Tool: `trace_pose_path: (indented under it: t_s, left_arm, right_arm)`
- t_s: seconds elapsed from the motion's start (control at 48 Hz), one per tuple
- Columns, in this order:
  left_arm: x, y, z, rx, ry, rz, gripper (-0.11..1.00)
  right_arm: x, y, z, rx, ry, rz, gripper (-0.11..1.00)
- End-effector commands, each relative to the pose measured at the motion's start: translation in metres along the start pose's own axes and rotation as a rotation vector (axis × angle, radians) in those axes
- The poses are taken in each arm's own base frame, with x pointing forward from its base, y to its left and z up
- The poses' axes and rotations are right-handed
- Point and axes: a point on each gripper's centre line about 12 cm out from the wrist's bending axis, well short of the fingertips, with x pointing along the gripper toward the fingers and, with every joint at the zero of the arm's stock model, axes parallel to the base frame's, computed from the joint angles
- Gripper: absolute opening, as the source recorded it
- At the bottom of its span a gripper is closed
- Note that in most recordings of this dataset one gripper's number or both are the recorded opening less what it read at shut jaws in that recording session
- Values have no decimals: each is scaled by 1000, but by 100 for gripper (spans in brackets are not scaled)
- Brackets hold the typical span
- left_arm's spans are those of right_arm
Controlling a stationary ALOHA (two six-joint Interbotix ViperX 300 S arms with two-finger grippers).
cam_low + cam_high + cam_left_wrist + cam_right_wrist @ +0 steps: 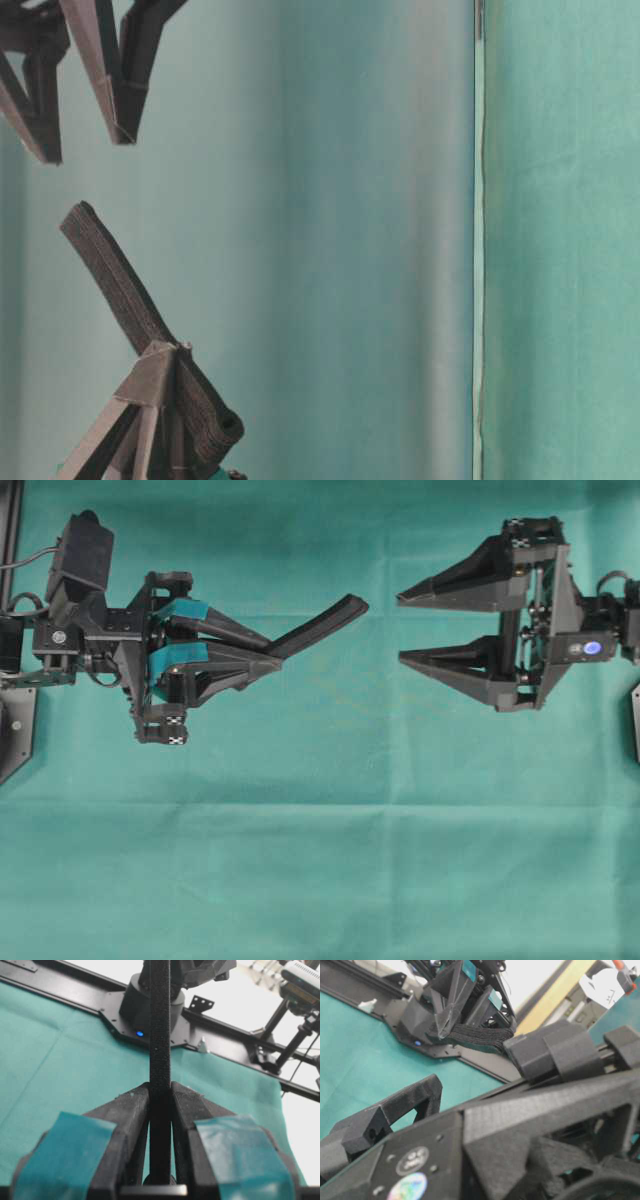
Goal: Peel off the Velcro with your right arm.
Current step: 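Move the open right gripper toward the strap's free upper end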
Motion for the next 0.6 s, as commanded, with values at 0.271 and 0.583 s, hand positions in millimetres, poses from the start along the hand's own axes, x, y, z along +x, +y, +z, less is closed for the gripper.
trace_pose_path:
  t_s: [0.271, 0.583]
  left_arm:
    - [-1, -4, 9, 3, -31, -13, 11]
    - [-1, -3, 9, 3, -29, -10, 11]
  right_arm:
    - [8, -9, 6, -10, -18, -16, 87]
    - [10, -10, 2, -9, -5, -18, 87]
